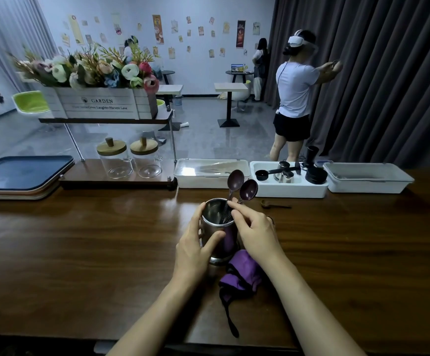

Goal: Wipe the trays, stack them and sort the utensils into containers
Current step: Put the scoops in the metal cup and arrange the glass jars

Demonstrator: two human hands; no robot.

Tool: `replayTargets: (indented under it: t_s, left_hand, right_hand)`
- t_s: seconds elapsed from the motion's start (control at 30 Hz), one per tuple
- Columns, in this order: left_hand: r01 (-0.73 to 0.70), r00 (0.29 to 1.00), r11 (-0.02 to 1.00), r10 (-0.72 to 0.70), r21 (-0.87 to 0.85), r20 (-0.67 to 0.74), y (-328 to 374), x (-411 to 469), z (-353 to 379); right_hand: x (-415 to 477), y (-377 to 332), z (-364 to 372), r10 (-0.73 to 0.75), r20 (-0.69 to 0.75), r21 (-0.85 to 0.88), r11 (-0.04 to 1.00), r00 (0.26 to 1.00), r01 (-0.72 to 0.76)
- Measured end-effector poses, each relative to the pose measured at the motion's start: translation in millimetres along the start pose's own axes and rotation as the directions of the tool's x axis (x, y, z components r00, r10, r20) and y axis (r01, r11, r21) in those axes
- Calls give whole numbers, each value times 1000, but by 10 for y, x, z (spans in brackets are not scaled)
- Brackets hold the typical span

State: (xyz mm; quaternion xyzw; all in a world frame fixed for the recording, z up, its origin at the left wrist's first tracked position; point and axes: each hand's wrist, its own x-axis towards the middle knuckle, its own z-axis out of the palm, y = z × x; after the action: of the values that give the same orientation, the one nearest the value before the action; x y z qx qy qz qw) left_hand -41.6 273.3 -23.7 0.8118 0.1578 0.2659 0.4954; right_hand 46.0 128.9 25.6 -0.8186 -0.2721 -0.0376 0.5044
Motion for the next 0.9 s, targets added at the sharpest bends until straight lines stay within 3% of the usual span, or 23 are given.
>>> replayTargets:
  t_s: [0.2,0.4,0.67,0.9]
  left_hand:
    - [-8,1000,1000,9,15,-10,7,-1,5]
    - [6,997,1000,-4,26,-75,66,-39,53]
    - [-7,991,996,19,93,-133,108,-81,78]
    - [2,995,995,8,102,-104,109,-179,110]
  right_hand:
    - [-89,110,-20,-3,58,231,973,998,-11]
    - [-232,264,-77,38,24,282,958,999,-44]
    - [-292,706,-276,253,-133,96,966,958,-241]
    - [-327,884,-342,290,-98,-120,946,952,-301]
